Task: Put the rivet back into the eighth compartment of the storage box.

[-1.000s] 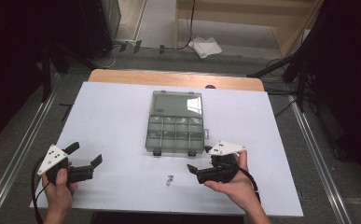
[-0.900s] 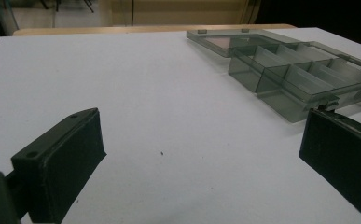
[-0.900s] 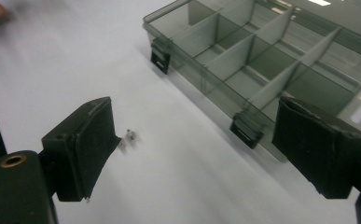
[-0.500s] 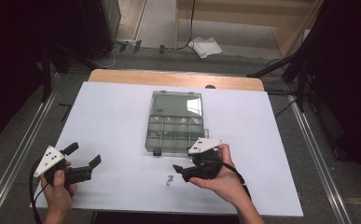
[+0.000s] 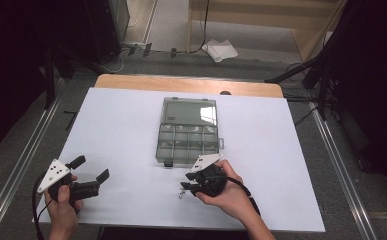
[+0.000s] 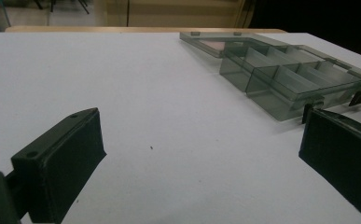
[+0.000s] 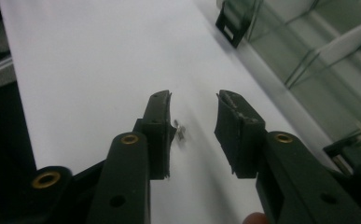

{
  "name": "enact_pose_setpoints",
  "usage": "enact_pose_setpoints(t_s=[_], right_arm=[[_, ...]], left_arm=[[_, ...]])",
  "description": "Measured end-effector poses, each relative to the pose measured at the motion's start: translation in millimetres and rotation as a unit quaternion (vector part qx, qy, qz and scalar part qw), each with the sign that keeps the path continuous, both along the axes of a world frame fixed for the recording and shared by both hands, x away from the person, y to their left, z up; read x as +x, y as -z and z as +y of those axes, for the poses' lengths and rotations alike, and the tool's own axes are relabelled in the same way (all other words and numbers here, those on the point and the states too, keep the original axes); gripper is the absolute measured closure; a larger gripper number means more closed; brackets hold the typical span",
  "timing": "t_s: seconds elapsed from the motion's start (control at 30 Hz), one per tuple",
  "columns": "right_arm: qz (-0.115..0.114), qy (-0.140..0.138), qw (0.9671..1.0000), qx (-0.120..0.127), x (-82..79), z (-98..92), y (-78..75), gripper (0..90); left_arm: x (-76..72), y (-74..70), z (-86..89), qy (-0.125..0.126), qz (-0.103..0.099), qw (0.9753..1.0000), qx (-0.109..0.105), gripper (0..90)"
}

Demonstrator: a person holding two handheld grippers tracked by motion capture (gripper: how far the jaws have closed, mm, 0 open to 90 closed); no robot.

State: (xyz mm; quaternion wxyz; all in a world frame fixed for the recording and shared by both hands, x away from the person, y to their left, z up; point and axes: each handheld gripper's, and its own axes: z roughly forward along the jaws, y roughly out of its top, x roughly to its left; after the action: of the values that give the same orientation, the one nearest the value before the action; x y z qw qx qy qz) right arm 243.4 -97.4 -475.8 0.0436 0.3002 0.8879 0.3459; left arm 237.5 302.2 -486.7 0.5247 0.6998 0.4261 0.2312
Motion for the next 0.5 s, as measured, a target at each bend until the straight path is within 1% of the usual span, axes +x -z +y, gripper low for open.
enact_pose_setpoints(t_s=[0.07, 0.2, 0.3, 0.4, 0.5], right_arm=[[0.008, -0.001, 0.9999, -0.007, 1.5, 0.9, 4.7, 69.7], [0.026, -0.004, 0.9996, 0.002, 5.0, -0.4, 12.2, 74.0], [0.033, -0.011, 0.9994, 0.001, 6.5, -1.3, 15.1, 77.6], [0.035, -0.022, 0.9991, 0.006, 7.1, -0.8, 16.6, 79.1], [0.04, -0.022, 0.9989, 0.007, 7.2, 1.1, 18.1, 80.1]], left_arm=[[-0.4, -0.4, -0.9, 0.001, -0.003, 1.0, 0.0, 0.0], [-0.7, -0.7, -2.5, 0.004, -0.006, 1.0, -0.001, 0.0], [-0.1, -0.5, -2.6, 0.004, -0.003, 1.0, 0.006, 0.0], [0.1, -0.4, -2.8, 0.004, -0.003, 1.0, 0.005, 0.0], [0.2, 0.1, -4.3, 0.005, -0.002, 1.0, 0.002, 0.0]])
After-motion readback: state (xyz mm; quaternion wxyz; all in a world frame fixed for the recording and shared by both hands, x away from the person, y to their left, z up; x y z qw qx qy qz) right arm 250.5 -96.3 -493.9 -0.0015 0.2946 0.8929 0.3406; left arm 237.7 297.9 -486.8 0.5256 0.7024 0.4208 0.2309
